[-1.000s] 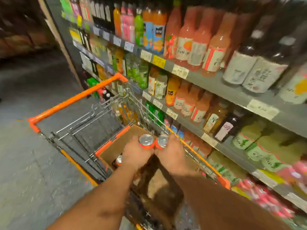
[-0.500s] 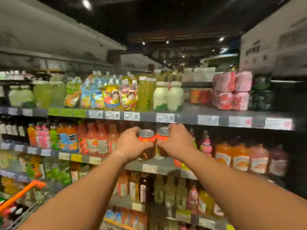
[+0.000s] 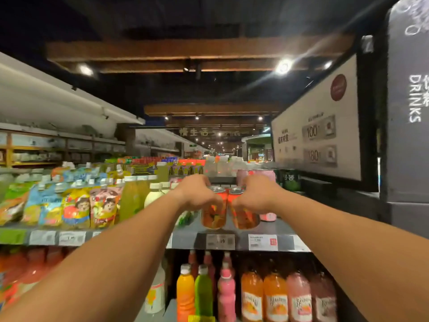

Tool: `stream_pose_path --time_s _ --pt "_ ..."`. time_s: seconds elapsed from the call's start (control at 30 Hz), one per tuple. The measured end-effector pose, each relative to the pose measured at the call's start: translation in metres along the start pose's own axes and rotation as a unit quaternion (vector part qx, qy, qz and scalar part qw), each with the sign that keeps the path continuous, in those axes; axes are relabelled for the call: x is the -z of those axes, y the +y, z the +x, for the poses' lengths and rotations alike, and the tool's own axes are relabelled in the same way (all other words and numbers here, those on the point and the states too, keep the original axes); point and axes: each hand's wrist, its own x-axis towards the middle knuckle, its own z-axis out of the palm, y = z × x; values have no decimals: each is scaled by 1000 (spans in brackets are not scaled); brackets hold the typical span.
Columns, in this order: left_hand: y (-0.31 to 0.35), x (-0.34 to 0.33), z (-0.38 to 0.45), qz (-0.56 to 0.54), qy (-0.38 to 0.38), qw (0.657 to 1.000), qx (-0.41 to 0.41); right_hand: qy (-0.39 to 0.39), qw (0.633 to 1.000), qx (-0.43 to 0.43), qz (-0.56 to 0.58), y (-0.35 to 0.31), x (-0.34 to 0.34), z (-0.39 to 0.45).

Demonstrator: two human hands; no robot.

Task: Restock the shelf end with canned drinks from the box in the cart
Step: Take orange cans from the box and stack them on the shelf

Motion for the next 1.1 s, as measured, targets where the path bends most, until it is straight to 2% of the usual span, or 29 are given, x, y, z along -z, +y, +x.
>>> stream_pose_path --time_s 0.1,0.27,0.4,0.63,0.73,0.97,1.1 --pt "-1 -3 30 15 -16 1000 16 -15 1000 9 -26 4 3 34" --pt "-5 3 98 54 1 998 34 11 997 31 -64 0 11 104" --pt "-9 14 161 79 10 997 3 12 997 41 -59 -3 16 169" --pt "-34 -7 272 147 -33 989 -7 -90 981 27 -171 19 -3 259" --pt "-45 -25 307 189 -64 980 -12 -117 976 19 -183 31 -17 293" --pt "-59 -38 368 245 -118 962 -14 -173 956 25 -237 48 -30 364" --pt "-65 -50 389 261 -154 953 -12 -232 936 10 -265 60 -40 392"
